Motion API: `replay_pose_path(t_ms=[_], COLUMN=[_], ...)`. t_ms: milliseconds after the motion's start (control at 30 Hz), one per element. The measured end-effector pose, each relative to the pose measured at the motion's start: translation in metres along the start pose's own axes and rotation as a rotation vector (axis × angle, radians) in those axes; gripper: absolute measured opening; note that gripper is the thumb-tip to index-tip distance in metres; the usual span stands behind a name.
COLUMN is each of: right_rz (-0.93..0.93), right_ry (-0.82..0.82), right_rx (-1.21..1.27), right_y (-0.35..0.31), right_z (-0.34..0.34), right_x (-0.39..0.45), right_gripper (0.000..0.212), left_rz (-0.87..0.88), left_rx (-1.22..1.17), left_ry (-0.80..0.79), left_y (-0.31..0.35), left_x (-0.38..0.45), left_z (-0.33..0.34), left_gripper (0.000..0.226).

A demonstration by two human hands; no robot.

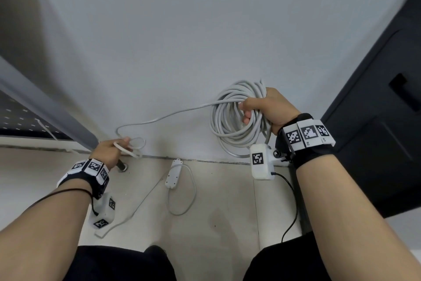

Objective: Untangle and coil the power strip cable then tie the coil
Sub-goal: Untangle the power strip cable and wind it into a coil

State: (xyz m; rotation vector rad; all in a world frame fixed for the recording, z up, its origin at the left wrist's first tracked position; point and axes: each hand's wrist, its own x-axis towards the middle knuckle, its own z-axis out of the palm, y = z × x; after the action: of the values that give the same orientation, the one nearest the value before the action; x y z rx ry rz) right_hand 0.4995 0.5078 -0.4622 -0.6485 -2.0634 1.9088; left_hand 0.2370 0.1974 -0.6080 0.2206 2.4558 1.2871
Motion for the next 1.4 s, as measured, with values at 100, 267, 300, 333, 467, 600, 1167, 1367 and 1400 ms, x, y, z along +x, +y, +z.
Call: replay_pose_path(t_ms=[100, 267, 300, 333, 467, 600, 1167, 1367, 1400], right_rz=[-0.002, 0.004, 0.001, -0.003, -0.007, -0.001, -0.006, 0.006, 0.007], right_ry=[0.006, 0.009, 0.011, 0.011, 0.009, 0.036, 0.042, 0.041, 0.04], right_rx=[0.007, 0.016, 0.015, 0.012, 0.04, 0.087, 0.07, 0.068, 0.07], right_y=[0.001, 0.002, 0.002, 0.002, 0.0, 0.0, 0.001, 0.001, 0.001], right_z=[0.0, -0.001, -0.001, -0.001, -0.002, -0.01, -0.013, -0.01, -0.01], right_x=[-0.001, -0.001, -0.001, -0.001, -0.001, -0.002, 0.0, 0.0, 0.0], right_gripper=[0.017, 0.012, 0.011, 0.012, 0.019, 0.017, 0.025, 0.027, 0.027], left_rz=[-0.135, -0.213, -0.208, -0.192, -0.17, -0.197, -0.186, -0.234, -0.221], left_rx=[0.009, 0.024, 0.018, 0.006, -0.026, 0.044, 0.596, 0.569, 0.581], left_ry=[-0.096, -0.206, -0.206, -0.195, -0.161, -0.18, -0.298, -0.177, -0.153], left_y=[-0.007, -0.018, -0.016, -0.012, 0.0, -0.003, -0.003, -0.011, -0.007], left_x=[0.0, -0.004, -0.006, -0.008, -0.016, -0.021, -0.007, -0.009, -0.01], left_z=[0.001, -0.005, -0.006, -0.006, -0.007, -0.009, -0.011, -0.011, -0.011], left_gripper=[0.042, 0.027, 0.021, 0.016, 0.017, 0.021, 0.038, 0.036, 0.04])
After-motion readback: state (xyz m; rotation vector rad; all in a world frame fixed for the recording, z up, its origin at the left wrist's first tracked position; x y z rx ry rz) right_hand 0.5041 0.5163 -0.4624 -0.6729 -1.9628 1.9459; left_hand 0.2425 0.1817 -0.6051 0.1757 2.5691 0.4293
